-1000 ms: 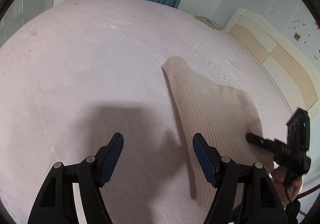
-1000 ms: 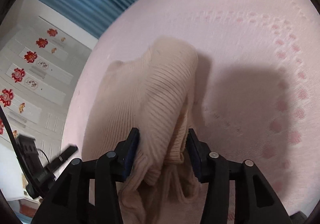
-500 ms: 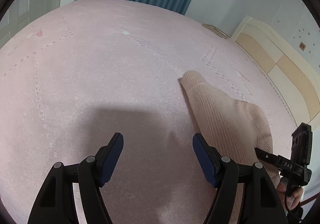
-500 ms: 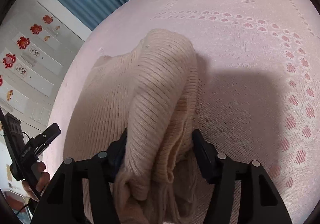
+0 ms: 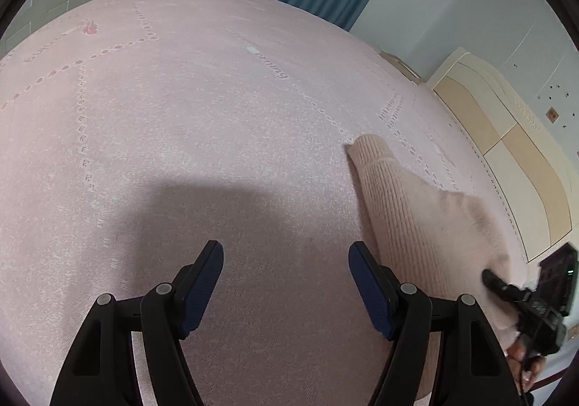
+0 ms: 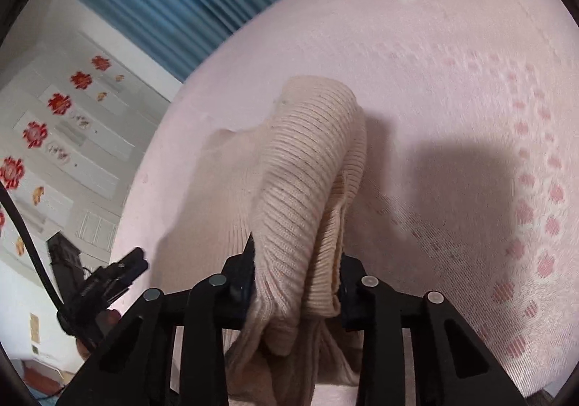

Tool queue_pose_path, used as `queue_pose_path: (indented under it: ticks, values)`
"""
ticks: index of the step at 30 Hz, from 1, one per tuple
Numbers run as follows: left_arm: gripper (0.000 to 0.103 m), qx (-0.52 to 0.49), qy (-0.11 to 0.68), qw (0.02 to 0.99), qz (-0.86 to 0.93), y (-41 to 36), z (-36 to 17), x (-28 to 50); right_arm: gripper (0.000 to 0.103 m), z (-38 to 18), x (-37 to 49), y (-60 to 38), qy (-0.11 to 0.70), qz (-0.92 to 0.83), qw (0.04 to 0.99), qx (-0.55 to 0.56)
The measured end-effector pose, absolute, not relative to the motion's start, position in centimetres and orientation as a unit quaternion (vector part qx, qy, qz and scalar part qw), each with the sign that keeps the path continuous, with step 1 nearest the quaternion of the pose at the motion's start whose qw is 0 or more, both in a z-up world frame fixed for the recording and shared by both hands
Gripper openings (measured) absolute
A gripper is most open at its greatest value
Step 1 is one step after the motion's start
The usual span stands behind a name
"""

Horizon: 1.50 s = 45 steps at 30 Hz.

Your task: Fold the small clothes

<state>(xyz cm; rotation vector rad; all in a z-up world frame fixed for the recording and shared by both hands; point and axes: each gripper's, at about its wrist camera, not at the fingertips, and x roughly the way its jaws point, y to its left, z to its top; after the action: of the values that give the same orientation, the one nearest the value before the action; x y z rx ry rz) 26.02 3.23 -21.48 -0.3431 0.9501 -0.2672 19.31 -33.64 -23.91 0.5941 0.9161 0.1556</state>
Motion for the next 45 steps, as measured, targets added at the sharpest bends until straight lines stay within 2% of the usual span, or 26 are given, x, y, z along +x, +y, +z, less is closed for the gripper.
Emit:
queue_pose_path:
  ticks: [7, 19, 28, 32, 38, 45]
  values:
    - [0.07, -0.178, 0.444, 0.869, -0.124, 4.4, -20.8, 25.7, 0.032, -17.6, 20.3, -29.5, 0.434, 0.059, 0.867, 0.238]
    - [0.07, -0.237, 0.429, 0.867, -0.083, 8.9, -20.7, 25.6, 0.03, -11.4, 24.9, -22.0, 0.446, 0.029, 0.873, 0.195]
    - [0.07, -0.277, 0.436, 0.853, -0.078, 10.7, -21.8, 26.5, 0.02, -8.6, 30.8, -15.9, 0.433, 0.071, 0.877, 0.194]
    - [0.07, -0.275, 0.445, 0.848, -0.093, 9.8, -22.1, 27.3, 0.02, -9.8, 31.5, -14.6, 0.445, 0.062, 0.878, 0.166]
    - [0.07, -0.262, 0.45, 0.847, -0.109, 8.7, -22.1, 27.6, 0.021, -12.5, 27.4, -20.1, 0.443, 0.033, 0.878, 0.18]
    - [0.07, -0.26, 0.462, 0.841, -0.11, 7.7, -22.5, 28.2, 0.026, -22.7, 21.5, -28.1, 0.514, -0.007, 0.816, 0.264]
